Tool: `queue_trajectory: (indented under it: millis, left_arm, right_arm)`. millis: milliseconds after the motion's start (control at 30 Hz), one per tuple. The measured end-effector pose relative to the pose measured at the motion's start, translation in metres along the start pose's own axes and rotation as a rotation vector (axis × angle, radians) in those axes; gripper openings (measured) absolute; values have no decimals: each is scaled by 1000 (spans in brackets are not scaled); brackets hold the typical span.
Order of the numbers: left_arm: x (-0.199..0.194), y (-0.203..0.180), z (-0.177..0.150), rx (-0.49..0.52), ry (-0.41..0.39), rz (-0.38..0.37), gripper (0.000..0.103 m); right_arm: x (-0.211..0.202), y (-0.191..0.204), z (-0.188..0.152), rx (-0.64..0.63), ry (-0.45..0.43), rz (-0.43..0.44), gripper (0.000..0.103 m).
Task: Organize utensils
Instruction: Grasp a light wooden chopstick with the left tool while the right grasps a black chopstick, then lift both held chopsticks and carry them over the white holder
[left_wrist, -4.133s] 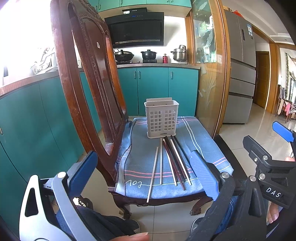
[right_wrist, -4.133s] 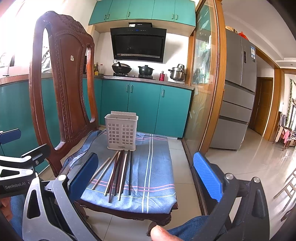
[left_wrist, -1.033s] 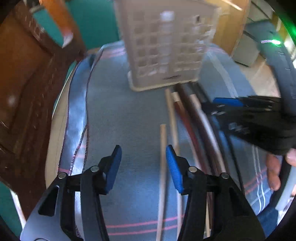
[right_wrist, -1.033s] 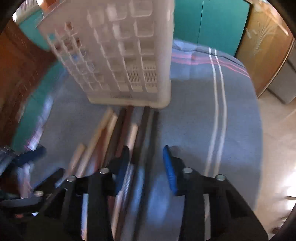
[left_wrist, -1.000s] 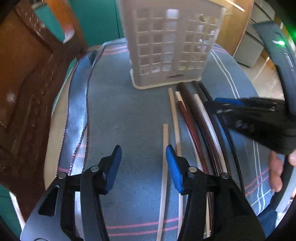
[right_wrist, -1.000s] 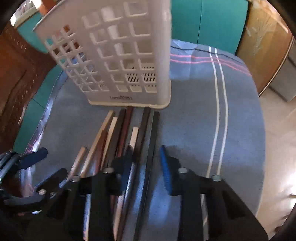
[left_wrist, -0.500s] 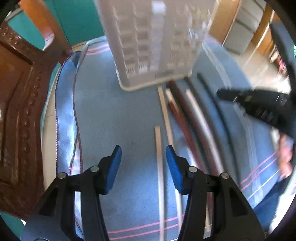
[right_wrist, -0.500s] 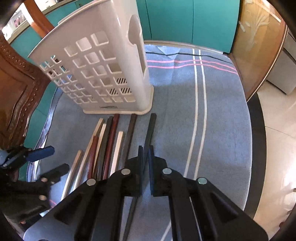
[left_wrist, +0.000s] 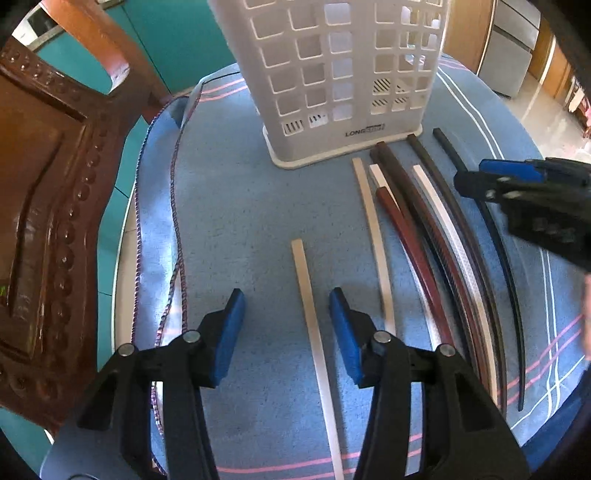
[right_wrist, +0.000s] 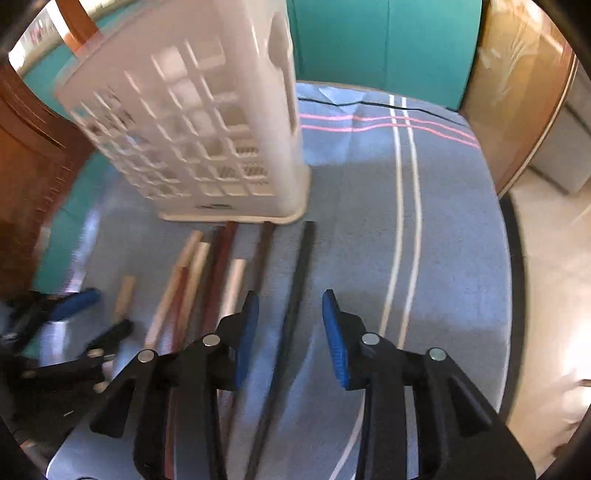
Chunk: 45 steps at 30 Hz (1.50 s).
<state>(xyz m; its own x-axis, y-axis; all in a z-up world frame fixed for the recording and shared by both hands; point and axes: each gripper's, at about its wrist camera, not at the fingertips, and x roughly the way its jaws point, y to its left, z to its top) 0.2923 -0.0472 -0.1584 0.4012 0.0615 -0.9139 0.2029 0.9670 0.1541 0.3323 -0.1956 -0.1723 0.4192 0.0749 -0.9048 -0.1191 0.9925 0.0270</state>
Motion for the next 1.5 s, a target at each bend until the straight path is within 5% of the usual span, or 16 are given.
queue_trajectory:
  millis: [133,200,233,400,500,967,1267,1500]
  left_arm:
    - [8,9,5,-34,4,-29,48]
    - [10,7,10,-45,4,-67,34]
    - [15,10,13,-50,5,-88,27]
    - [12,-5,10,-42,-7,-118,8]
    - [3,-10,7,-42,-29,-121,8]
    - [-130,-41,-26,12,-388,-80,7]
    - [-224,-9,-18,-22,-610,-115,7]
    - [-288,40,20,-160,-778,-166,7]
  right_arm:
    - [4,7,4,-36,-28,-60,34]
    - [2,5,5,-28,-27,-52,26]
    - [1,7,4,-28,-25,-47,12]
    - [-3,4,4,7,-22,-5,7]
    - [-7,8,9,39,-44,23,7]
    - [-155,-10,-10,32,-420,199,7]
    - [-237,-25,-12,89,-604,275,7]
    - [-283,-27,31,152,-737,287,7]
